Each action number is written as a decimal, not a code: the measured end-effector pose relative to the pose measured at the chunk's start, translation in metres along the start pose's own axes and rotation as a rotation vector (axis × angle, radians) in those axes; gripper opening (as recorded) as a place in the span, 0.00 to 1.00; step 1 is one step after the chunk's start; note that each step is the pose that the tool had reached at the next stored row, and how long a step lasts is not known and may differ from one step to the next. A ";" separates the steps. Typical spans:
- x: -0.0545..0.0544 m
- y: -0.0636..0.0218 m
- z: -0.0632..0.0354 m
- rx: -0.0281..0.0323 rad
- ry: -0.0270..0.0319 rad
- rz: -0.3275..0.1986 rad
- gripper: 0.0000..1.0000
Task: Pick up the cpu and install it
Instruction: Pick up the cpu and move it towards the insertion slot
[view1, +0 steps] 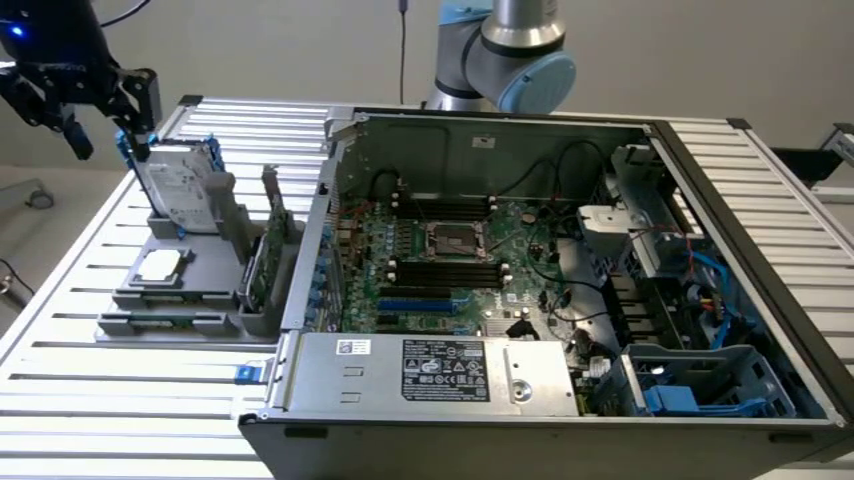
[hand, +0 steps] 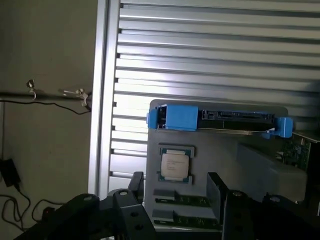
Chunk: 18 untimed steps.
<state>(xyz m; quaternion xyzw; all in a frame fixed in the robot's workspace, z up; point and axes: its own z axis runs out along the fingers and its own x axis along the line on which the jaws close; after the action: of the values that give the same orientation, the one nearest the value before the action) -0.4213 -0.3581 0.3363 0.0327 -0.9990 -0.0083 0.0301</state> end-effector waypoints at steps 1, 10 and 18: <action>0.000 -0.0005 0.0018 -0.0001 -0.0001 0.000 0.65; 0.002 -0.0171 0.0180 0.0000 0.0000 0.000 0.65; 0.003 -0.0476 0.0321 0.0001 0.0006 -0.002 0.65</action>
<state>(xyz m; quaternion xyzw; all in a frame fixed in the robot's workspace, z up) -0.4233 -0.4054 0.3036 0.0334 -0.9989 -0.0083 0.0304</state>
